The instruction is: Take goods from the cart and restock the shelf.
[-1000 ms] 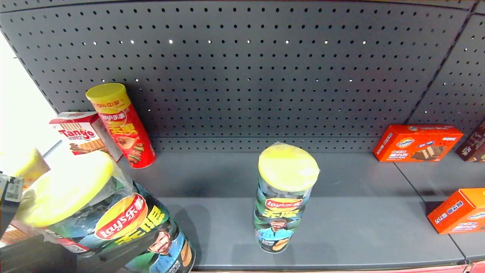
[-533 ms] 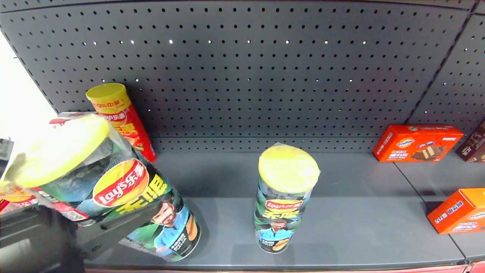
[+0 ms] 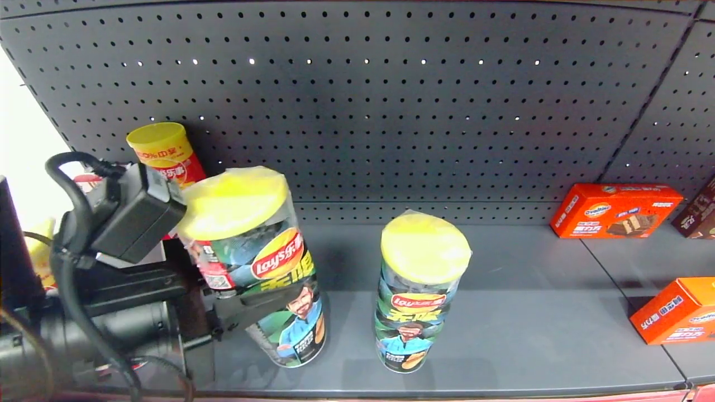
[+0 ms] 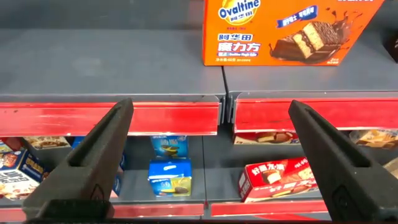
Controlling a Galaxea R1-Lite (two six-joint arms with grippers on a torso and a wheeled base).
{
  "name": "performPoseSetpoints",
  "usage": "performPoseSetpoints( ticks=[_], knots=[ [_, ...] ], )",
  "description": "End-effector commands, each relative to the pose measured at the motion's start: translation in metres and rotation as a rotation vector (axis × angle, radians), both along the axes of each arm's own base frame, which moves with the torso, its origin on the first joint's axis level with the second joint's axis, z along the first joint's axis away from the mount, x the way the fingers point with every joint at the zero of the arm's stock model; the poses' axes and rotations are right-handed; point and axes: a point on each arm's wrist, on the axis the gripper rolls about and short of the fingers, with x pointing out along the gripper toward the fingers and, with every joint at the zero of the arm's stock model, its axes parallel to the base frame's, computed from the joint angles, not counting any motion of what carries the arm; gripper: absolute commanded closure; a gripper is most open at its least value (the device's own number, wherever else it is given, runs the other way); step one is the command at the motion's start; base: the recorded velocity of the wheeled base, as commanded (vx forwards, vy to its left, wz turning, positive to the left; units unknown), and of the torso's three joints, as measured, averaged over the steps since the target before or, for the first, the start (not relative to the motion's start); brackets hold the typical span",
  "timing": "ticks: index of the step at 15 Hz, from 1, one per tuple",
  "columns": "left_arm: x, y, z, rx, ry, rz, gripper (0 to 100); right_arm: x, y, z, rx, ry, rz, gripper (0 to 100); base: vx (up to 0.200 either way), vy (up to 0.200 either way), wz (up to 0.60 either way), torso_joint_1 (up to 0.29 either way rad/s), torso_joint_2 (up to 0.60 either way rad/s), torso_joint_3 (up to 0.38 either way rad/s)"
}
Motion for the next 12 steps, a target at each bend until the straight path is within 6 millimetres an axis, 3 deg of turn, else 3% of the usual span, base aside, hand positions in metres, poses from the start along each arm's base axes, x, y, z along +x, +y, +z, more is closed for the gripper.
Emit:
performPoseSetpoints(
  ticks=[1, 5, 8, 12],
  knots=[
    [0.032, -0.015, 0.001, 0.030, 0.034, 0.031, 100, 0.000, 0.000, 0.000, 0.000, 0.003, 0.001, 0, 0.000, 0.000, 0.00, 0.000, 0.00, 0.000],
    [0.065, -0.033, 0.005, 0.047, 0.053, 0.032, 100, 0.000, 0.000, 0.000, 0.000, 0.003, 0.001, 0, 0.000, 0.000, 0.00, 0.000, 0.00, 0.000],
    [0.105, -0.044, 0.006, 0.076, 0.008, 0.053, 100, 0.000, 0.000, 0.000, 0.000, 0.003, -0.001, 0, 0.000, 0.000, 0.00, 0.000, 0.00, 0.000],
    [0.129, -0.054, -0.001, 0.075, 0.004, 0.057, 100, 0.000, 0.000, 0.000, 0.000, 0.003, -0.001, 0, 0.000, 0.000, 0.00, 0.000, 0.00, 0.000]
  ],
)
